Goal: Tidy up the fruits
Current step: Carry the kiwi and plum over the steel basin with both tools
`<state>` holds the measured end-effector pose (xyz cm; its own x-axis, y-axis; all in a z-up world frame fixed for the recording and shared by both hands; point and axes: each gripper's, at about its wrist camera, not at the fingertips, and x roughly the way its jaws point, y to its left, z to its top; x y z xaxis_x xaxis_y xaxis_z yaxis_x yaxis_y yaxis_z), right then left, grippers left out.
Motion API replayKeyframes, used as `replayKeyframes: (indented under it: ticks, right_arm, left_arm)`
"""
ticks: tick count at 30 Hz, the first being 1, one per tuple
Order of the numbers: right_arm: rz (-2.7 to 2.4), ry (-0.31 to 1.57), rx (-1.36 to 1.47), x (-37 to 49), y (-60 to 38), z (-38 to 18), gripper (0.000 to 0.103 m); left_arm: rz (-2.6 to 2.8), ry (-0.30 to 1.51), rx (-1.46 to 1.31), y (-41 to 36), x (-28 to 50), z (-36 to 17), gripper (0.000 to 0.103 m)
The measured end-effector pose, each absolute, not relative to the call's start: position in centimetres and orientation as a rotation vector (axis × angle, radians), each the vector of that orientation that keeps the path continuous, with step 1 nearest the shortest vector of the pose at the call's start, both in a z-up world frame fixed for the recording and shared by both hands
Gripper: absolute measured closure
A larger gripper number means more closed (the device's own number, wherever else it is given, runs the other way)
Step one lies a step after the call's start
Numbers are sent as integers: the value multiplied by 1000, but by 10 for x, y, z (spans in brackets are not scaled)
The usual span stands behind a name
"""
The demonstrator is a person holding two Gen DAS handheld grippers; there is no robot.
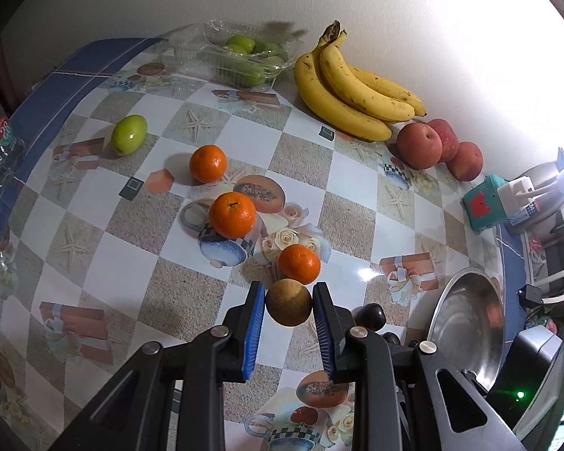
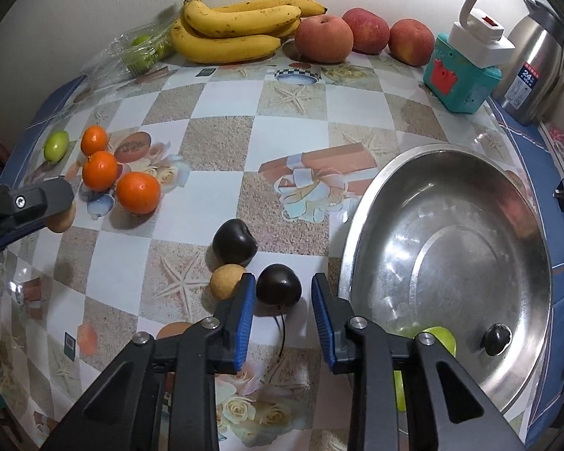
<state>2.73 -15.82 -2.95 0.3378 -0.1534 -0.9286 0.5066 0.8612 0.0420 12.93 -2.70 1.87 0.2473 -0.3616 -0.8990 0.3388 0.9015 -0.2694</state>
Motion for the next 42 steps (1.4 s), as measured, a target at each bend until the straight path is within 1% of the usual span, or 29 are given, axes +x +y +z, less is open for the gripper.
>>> replayKeyframes:
  ticks: [11,22,33,42]
  right_arm:
    - [-439,1181,328,34,-153,-35,72]
    - [-443,1183,334,32,-154,-38,77]
    - [-422,1051,439,18,-166,10,77]
    - [-524,1013,545,-12,-206,17,77]
  left_arm:
    - [-472,1238,-24,-25,130,18,75]
    - [-470,1237,-30,-24,131,19,75]
    - [-480,1208,-36,-26,127,30,75]
    - [-534,1172,3,-42,114,40,75]
